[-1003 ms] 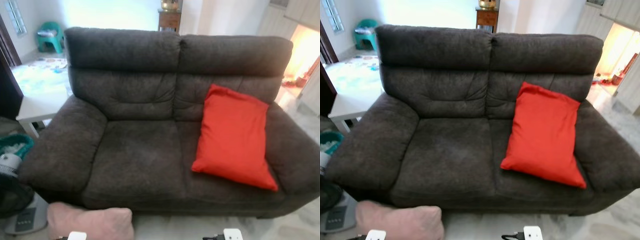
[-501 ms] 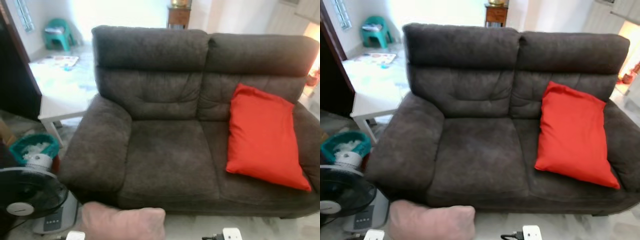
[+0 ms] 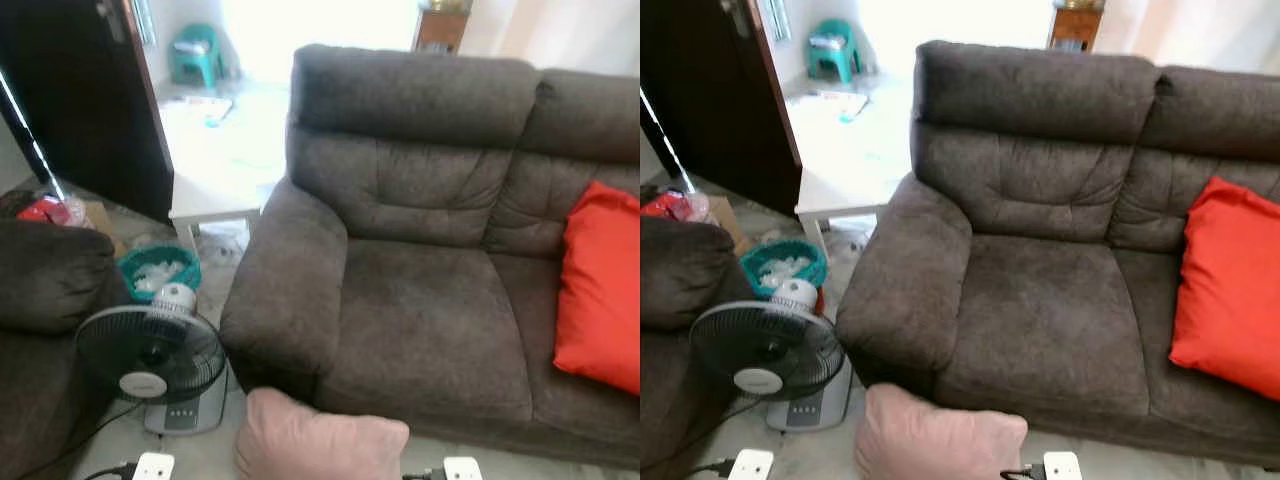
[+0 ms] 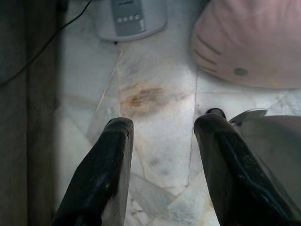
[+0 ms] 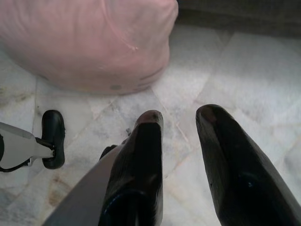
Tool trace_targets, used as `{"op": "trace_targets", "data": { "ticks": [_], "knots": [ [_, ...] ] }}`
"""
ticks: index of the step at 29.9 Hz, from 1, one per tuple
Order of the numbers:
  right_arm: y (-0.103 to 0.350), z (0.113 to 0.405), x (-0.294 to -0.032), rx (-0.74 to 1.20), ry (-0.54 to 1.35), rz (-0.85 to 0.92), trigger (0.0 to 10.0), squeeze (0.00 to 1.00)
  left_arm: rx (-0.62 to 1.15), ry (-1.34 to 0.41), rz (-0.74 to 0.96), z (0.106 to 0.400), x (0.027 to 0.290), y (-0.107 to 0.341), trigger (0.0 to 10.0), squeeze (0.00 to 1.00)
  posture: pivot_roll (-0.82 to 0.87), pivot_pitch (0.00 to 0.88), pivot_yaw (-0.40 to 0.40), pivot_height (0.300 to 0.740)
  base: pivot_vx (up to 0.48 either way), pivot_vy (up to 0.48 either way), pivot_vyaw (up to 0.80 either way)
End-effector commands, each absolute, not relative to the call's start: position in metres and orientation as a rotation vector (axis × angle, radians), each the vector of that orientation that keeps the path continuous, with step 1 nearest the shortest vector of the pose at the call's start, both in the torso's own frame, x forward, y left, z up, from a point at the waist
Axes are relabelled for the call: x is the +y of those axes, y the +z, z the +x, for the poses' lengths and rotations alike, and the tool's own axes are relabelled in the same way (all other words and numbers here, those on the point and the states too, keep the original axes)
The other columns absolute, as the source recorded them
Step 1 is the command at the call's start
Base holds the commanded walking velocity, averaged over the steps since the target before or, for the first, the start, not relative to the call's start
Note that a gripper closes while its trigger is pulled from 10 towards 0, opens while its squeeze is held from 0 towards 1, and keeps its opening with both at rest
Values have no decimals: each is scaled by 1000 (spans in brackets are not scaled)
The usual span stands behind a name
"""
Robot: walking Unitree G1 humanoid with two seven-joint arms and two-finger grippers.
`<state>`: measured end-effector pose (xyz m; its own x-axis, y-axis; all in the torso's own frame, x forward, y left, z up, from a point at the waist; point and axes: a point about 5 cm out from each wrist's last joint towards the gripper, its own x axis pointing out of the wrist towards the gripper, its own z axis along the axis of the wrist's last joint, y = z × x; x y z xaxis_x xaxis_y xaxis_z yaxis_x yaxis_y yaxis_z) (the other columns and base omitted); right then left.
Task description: Move the pillow to the sofa from floor
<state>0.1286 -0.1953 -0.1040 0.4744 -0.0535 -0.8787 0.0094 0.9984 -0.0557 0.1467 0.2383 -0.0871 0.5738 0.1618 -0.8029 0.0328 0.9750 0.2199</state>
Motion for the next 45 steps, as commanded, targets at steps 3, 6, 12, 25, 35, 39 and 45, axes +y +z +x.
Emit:
{"op": "trace_targets", "data": {
  "ticks": [3, 6, 12, 25, 35, 39, 45],
  "knots": [
    [-104, 126, -202, 1085, -60, -49, 10000, 0, 960, 54, 219, 148, 231, -89, 10000, 0, 82, 0, -41, 740, 0, 0, 0],
    [-104, 125, -202, 1087, -62, -50, 10000, 0, 952, 52, 210, 149, 230, -88, 10000, 0, 82, 0, -42, 740, 0, 0, 0],
    [-104, 125, -202, 1089, -65, -47, 10000, 0, 953, 50, 208, 149, 231, -88, 10000, 0, 84, 0, -41, 740, 0, 0, 0],
    [-104, 126, -201, 1089, -60, -41, 10000, 0, 958, 55, 207, 148, 231, -88, 10000, 0, 90, 0, -42, 740, 0, 0, 0],
    [-104, 125, -201, 1091, -55, -43, 10000, 0, 952, 49, 207, 149, 231, -88, 10000, 0, 87, 0, -42, 740, 0, 0, 0],
    [-104, 125, -201, 1093, -53, -42, 10000, 0, 947, 50, 210, 149, 231, -88, 10000, 0, 89, 0, -40, 740, 0, 0, 0],
    [-105, 125, -200, 1094, -48, -40, 10000, 0, 956, 49, 214, 148, 232, -88, 10000, 0, 89, 0, -37, 740, 0, 0, 0]
  ]
}}
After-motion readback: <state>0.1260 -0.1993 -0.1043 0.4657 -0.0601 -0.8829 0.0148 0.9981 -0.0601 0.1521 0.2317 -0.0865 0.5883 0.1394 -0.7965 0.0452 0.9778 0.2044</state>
